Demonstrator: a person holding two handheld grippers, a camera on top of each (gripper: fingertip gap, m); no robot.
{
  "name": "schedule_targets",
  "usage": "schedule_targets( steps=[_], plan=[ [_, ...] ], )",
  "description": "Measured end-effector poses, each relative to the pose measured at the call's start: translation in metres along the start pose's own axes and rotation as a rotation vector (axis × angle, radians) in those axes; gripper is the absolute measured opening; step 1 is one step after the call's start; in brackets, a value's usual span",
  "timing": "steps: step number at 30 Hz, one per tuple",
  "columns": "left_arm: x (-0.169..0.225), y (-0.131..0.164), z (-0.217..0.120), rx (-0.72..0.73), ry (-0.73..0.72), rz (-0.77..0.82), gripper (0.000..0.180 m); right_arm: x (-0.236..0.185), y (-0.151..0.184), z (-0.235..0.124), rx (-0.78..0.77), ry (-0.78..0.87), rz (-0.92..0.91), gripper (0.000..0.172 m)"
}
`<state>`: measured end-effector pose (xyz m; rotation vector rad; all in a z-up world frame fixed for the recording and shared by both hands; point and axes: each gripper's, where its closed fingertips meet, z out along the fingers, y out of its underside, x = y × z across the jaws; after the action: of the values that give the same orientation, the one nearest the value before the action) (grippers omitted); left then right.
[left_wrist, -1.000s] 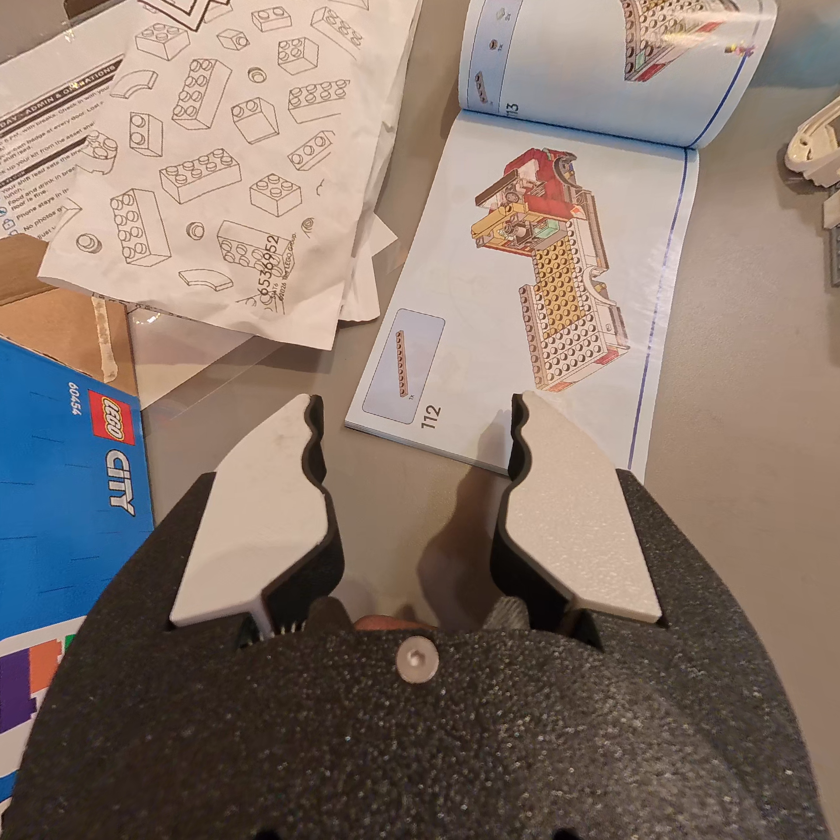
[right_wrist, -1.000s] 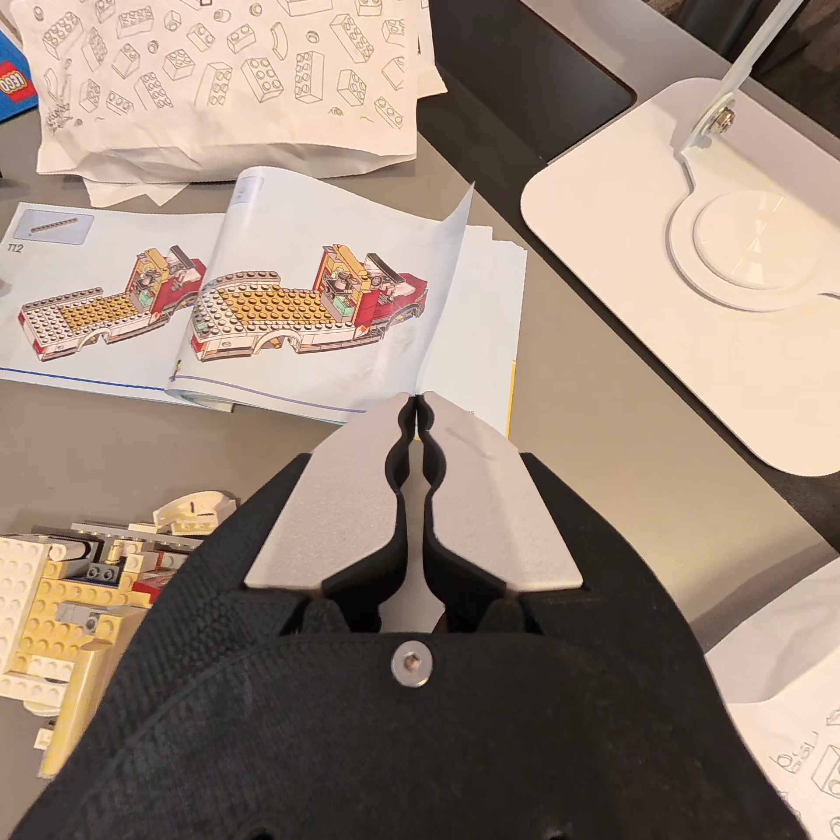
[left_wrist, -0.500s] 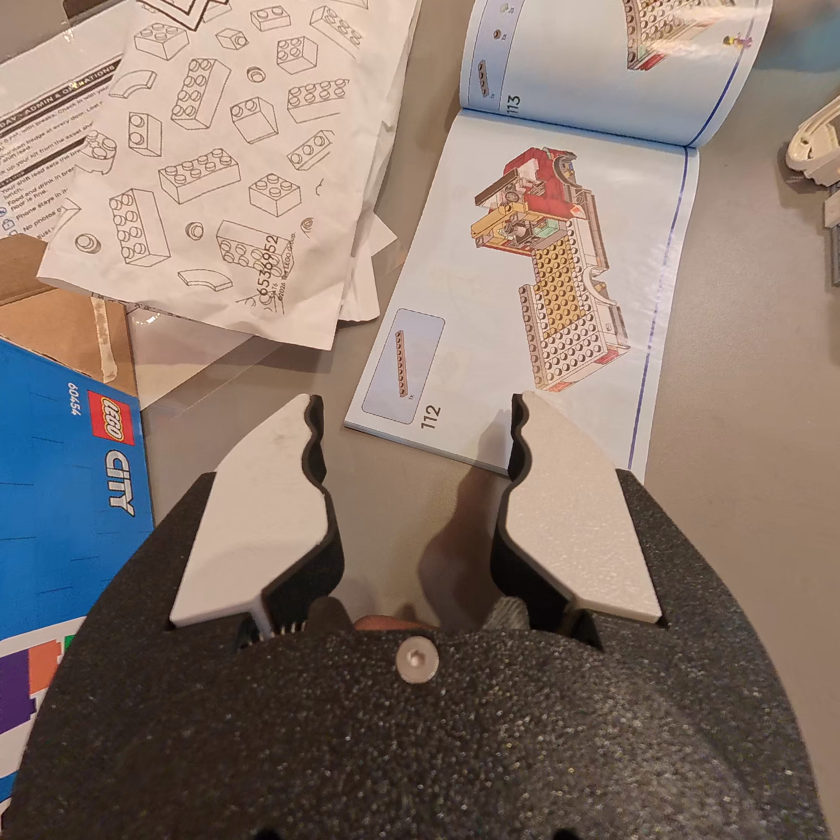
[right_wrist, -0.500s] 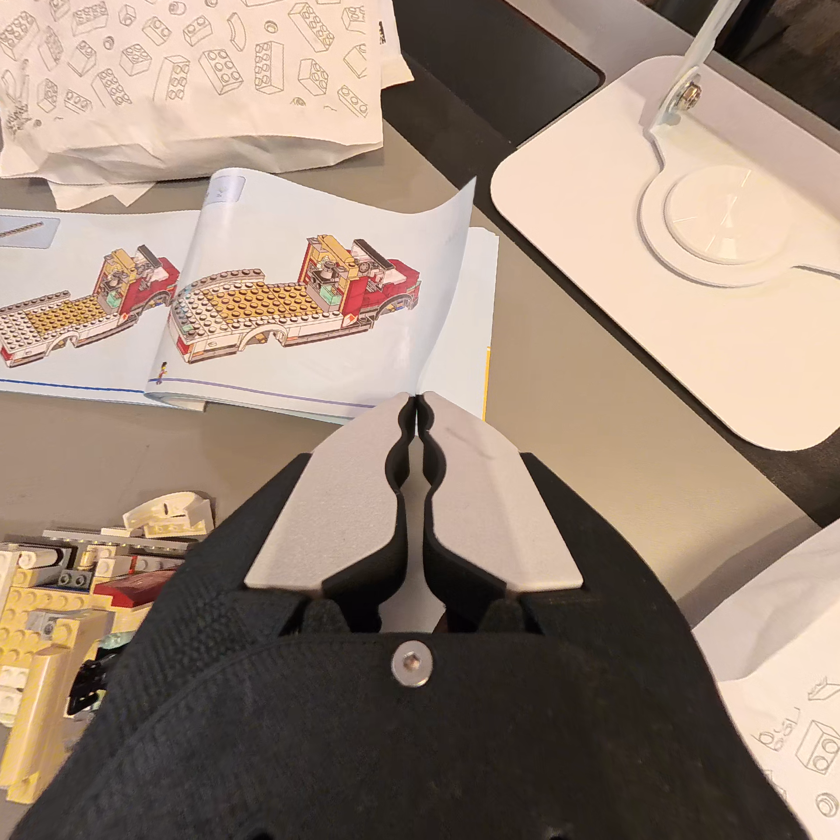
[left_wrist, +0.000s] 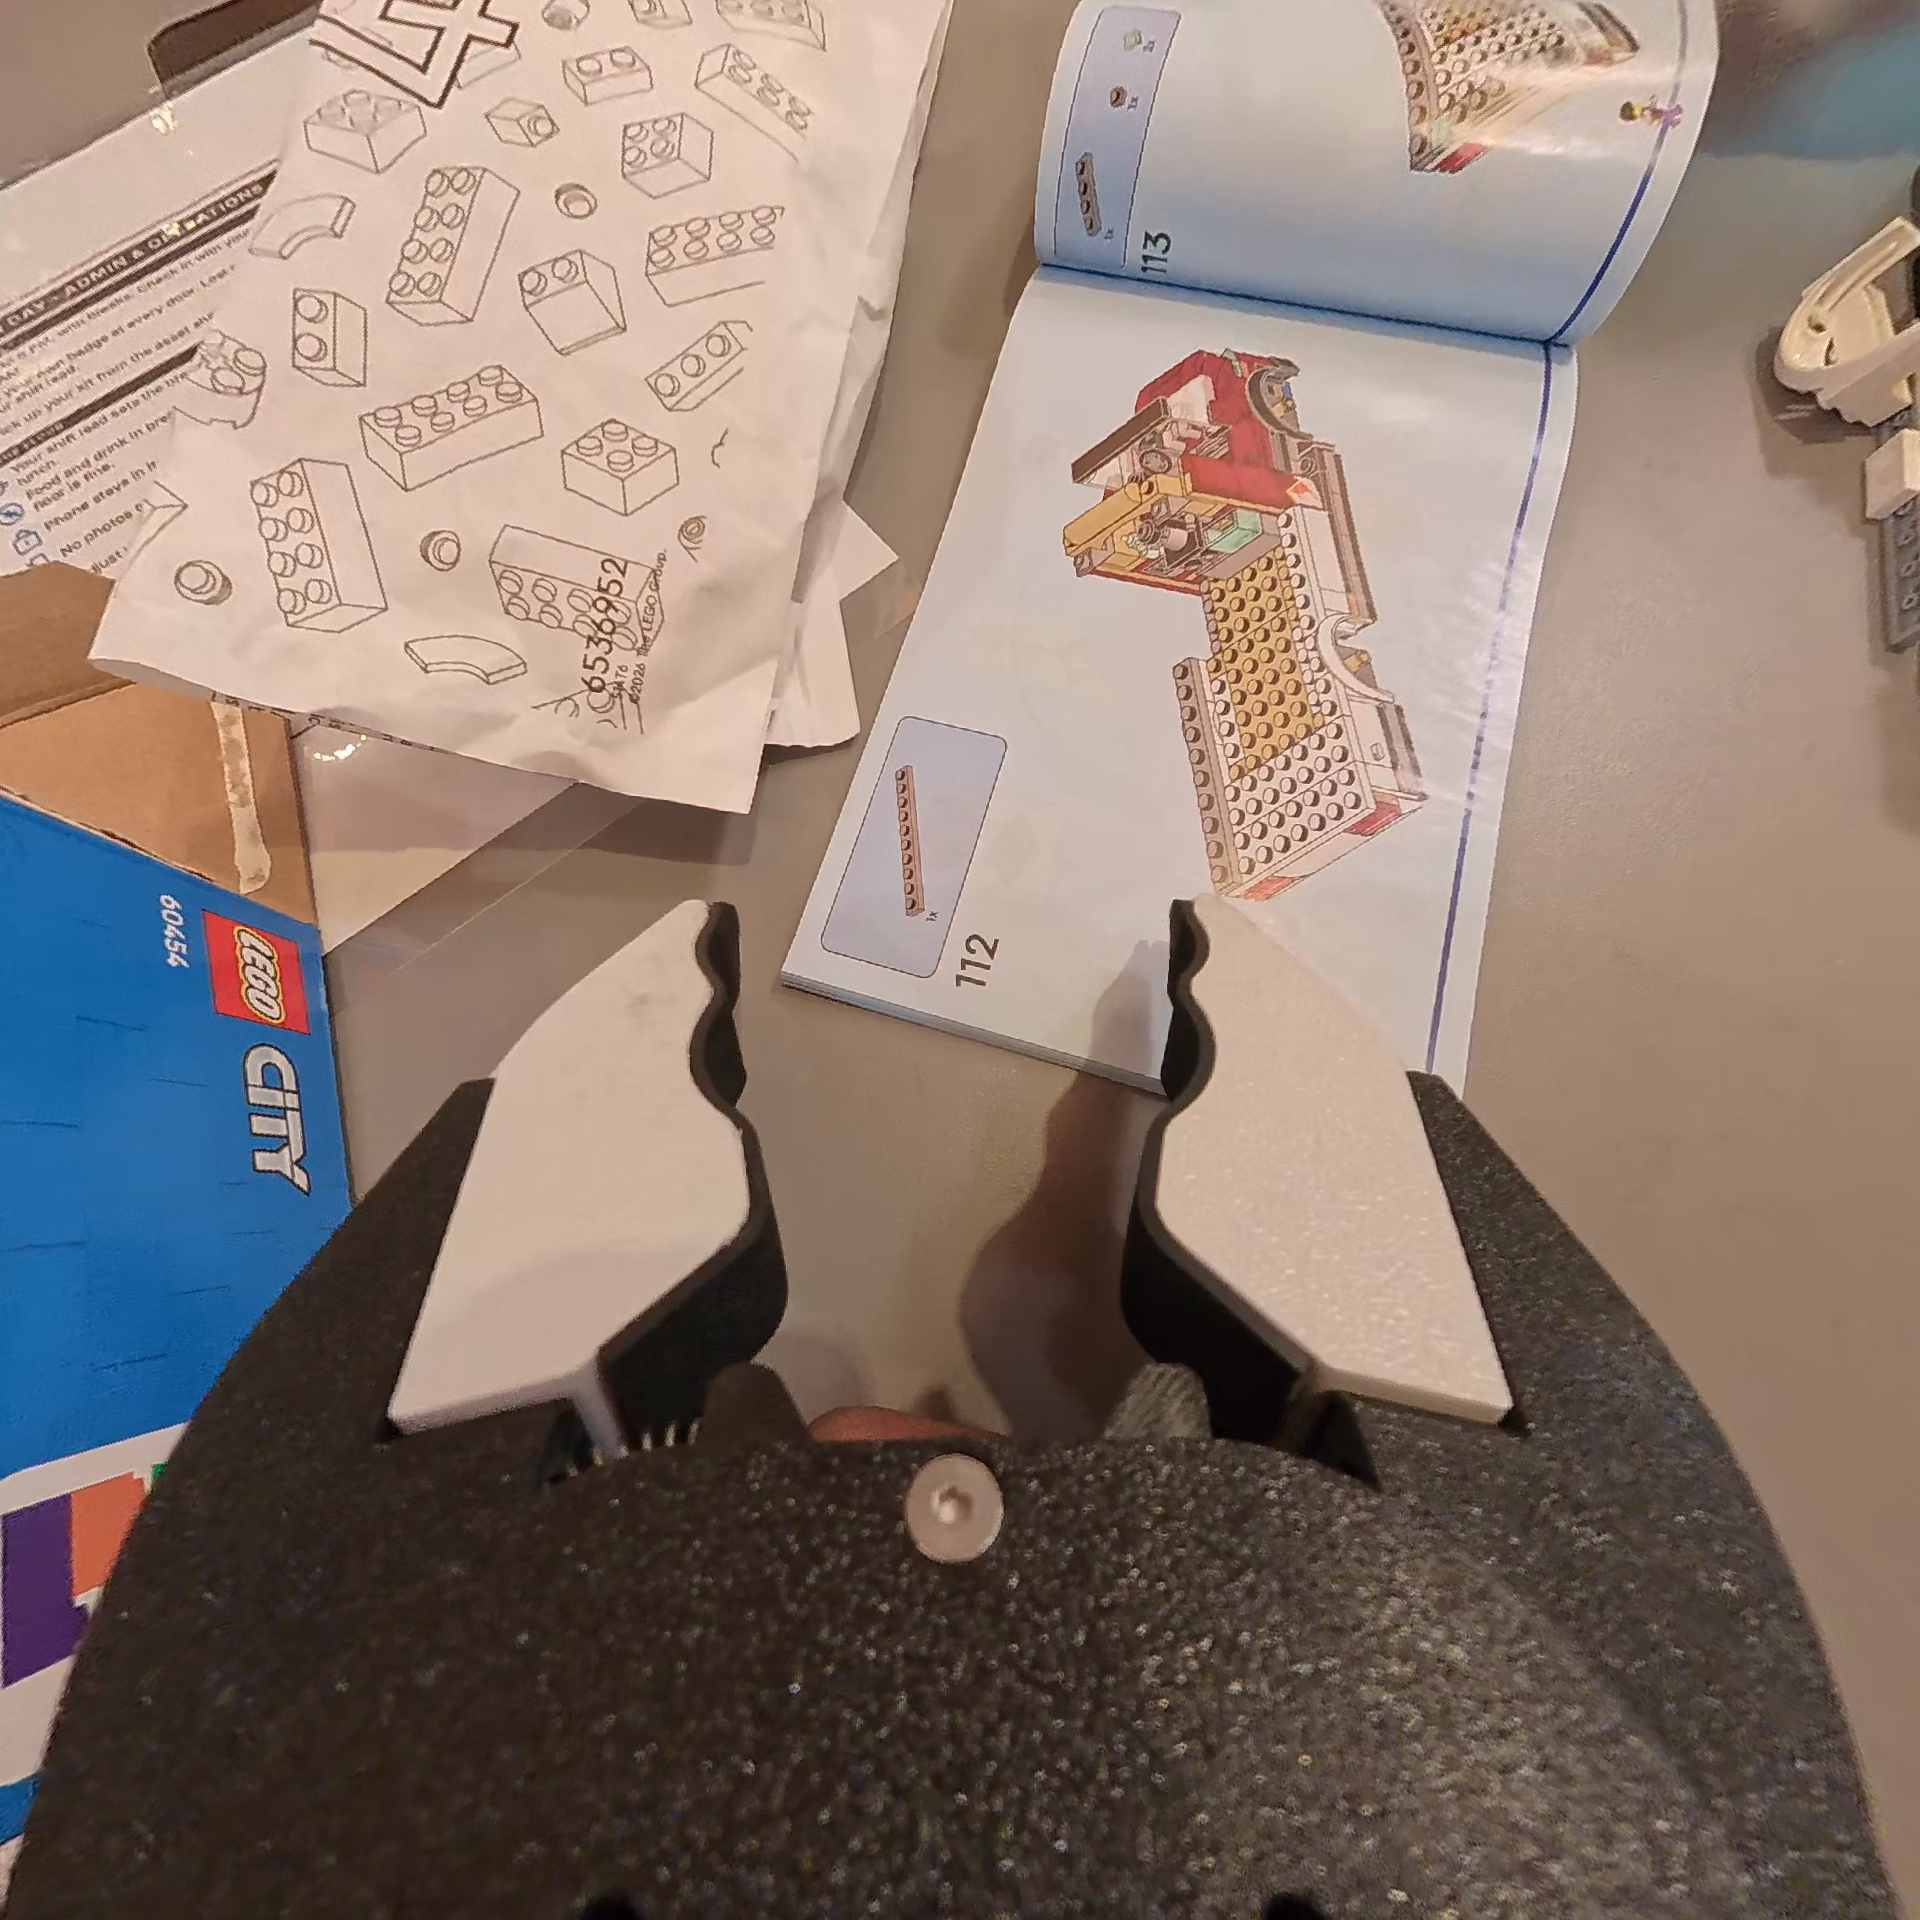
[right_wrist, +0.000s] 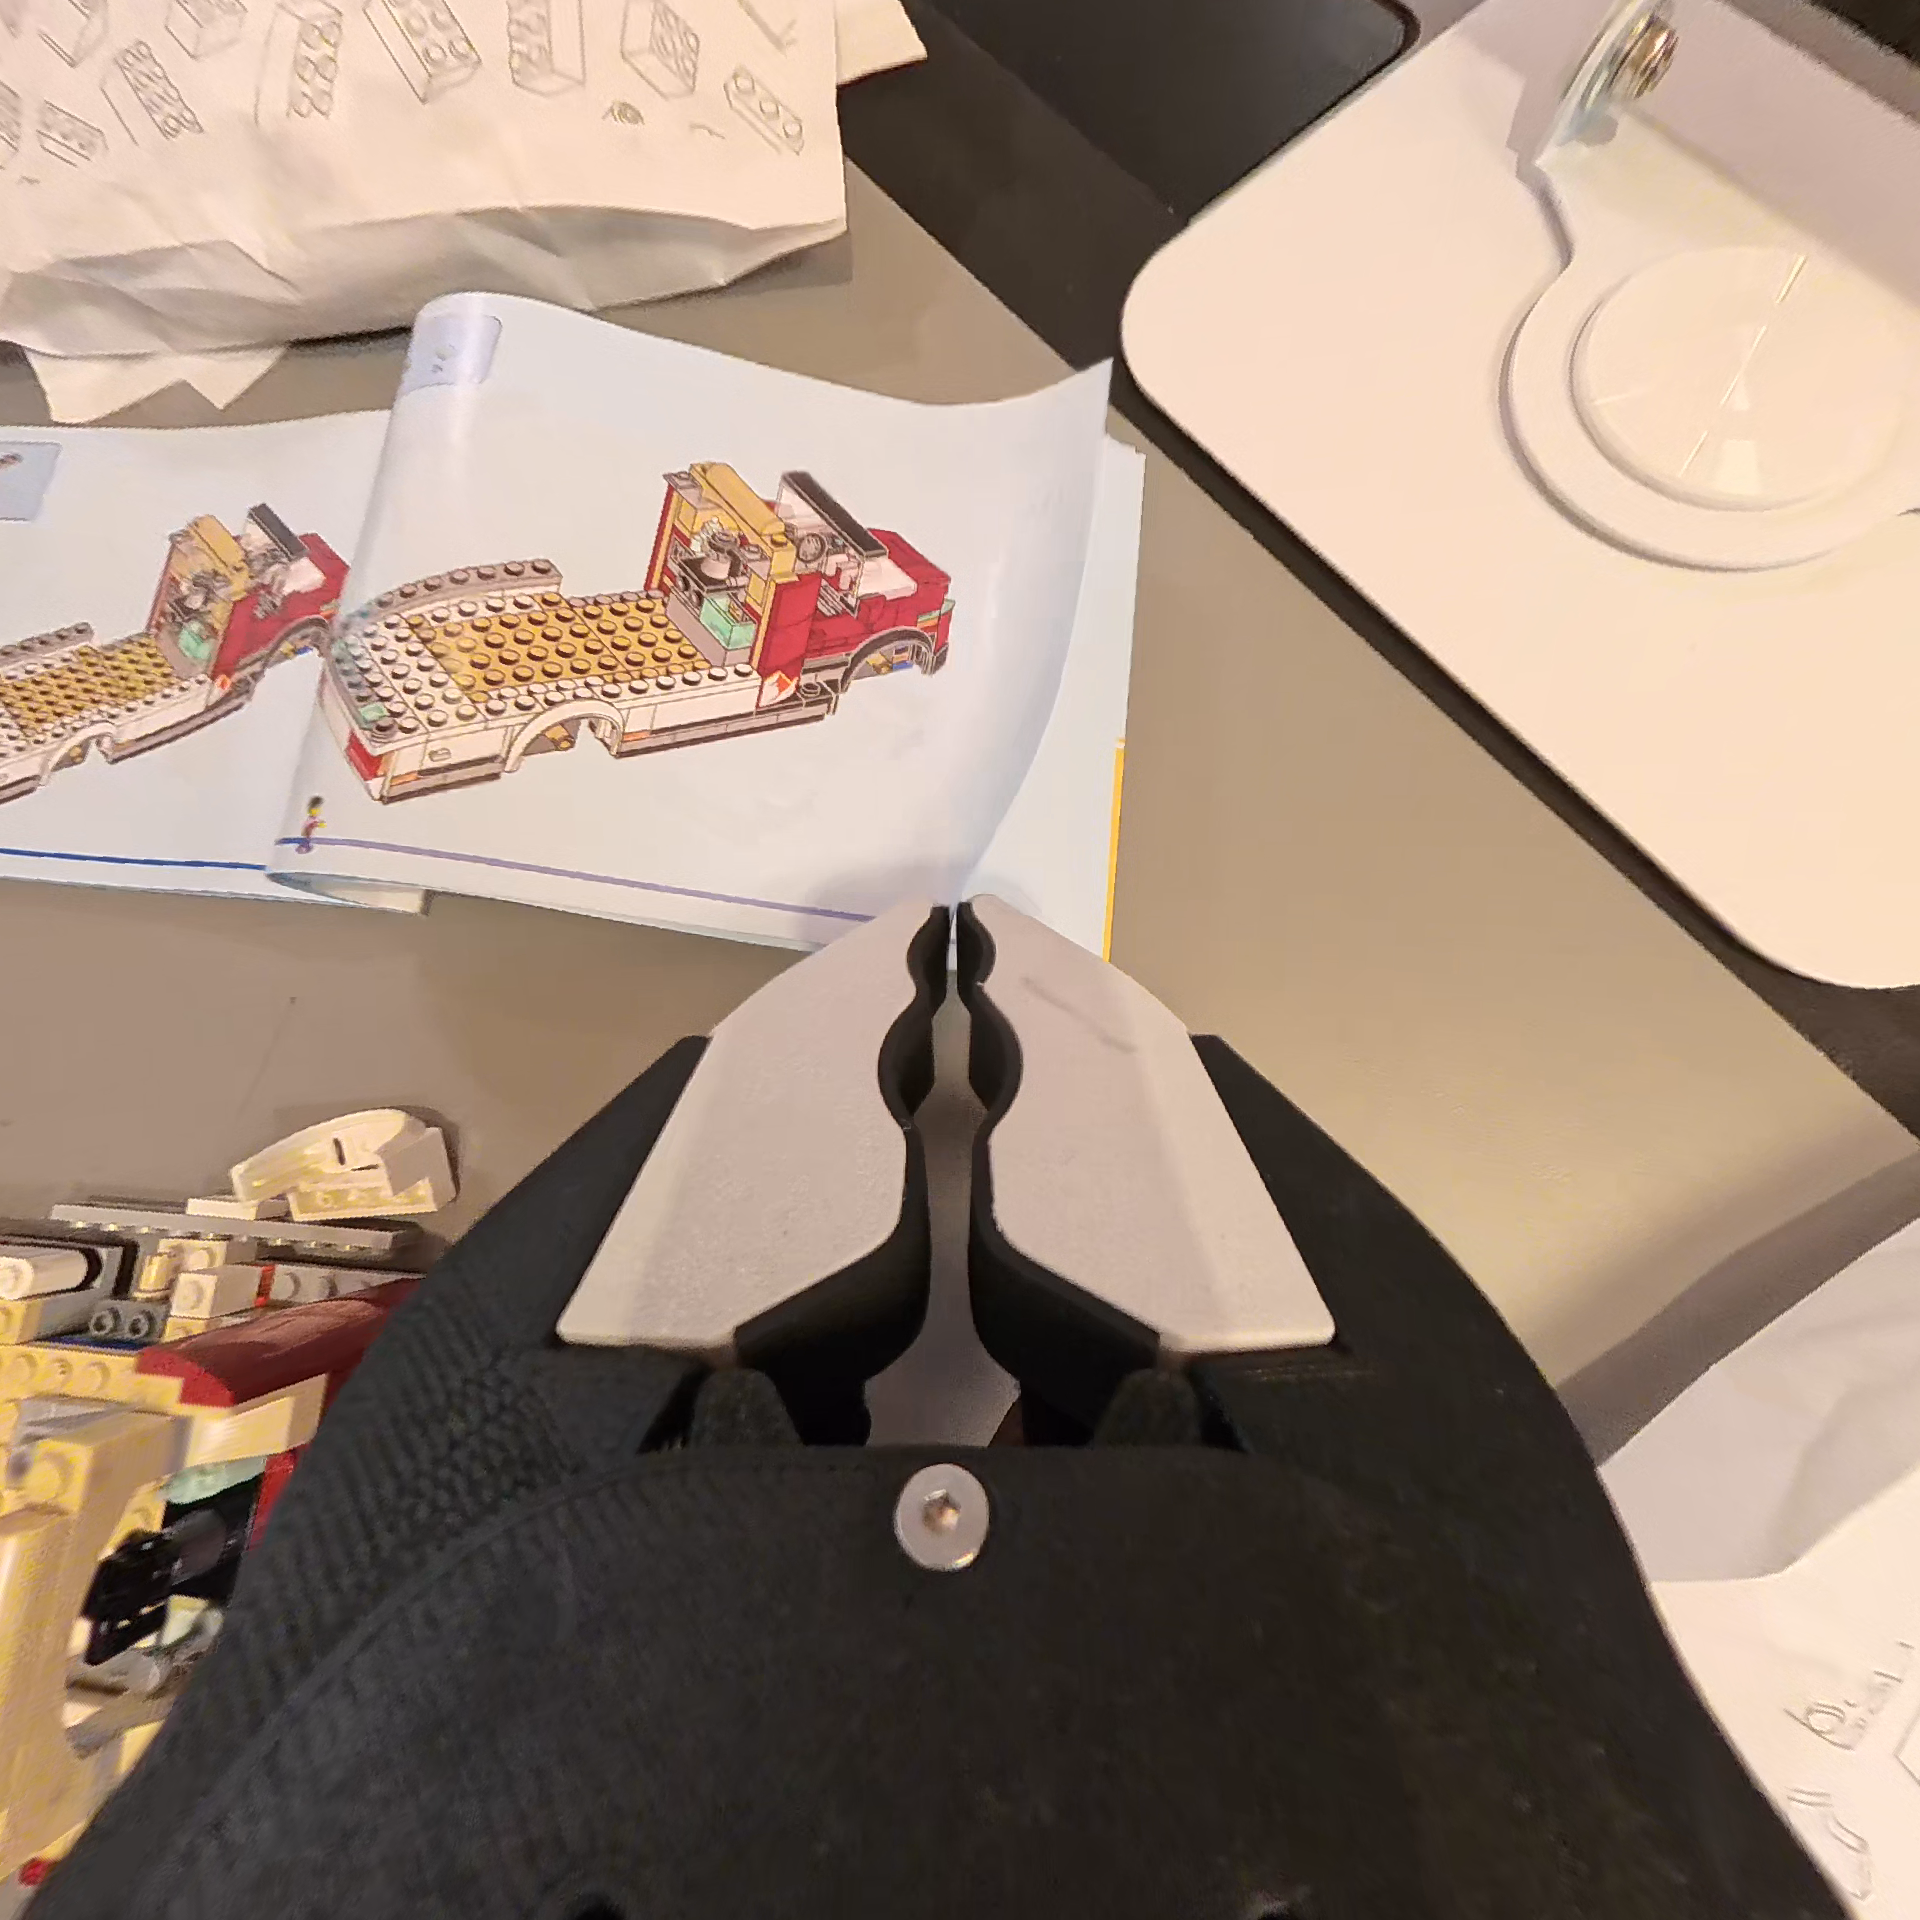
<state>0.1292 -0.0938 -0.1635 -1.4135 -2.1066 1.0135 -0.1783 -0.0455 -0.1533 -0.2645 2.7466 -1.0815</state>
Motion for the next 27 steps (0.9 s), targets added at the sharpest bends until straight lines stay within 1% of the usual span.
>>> schedule_targets(
  steps=[5, 8, 10, 13, 17, 21, 24, 27],
  plan=[
    [0.001, -0.004, -0.002, 0.023, -0.005, 0.017, 0.078, 0.004, 0.013, 0.008, -0.067, 0.032, -0.006, 0.006],
    [0.004, -0.010, -0.004, 0.051, 0.005, 0.029, 0.078, 0.013, 0.019, 0.008, -0.112, 0.095, -0.015, 0.018],
    [0.009, -0.014, -0.005, 0.073, 0.019, 0.045, 0.078, 0.018, 0.017, 0.002, -0.114, 0.143, -0.020, 0.023],
    [0.022, -0.022, -0.008, 0.120, 0.064, 0.096, 0.076, 0.012, 0.002, -0.016, -0.055, 0.167, -0.033, 0.024],
    [0.049, -0.035, -0.013, 0.196, 0.139, 0.202, 0.072, -0.025, -0.021, -0.054, 0.061, 0.116, -0.076, 0.025],
    [0.077, -0.036, -0.015, 0.223, 0.244, 0.274, 0.071, -0.070, -0.034, -0.089, 0.170, 0.031, -0.129, 0.024],
    [0.095, -0.034, -0.019, 0.226, 0.323, 0.317, 0.070, -0.101, -0.026, -0.100, 0.201, -0.032, -0.168, 0.024],
    [0.112, -0.034, -0.025, 0.240, 0.394, 0.346, 0.068, -0.125, -0.006, -0.102, 0.195, -0.075, -0.220, 0.023]
  ],
)
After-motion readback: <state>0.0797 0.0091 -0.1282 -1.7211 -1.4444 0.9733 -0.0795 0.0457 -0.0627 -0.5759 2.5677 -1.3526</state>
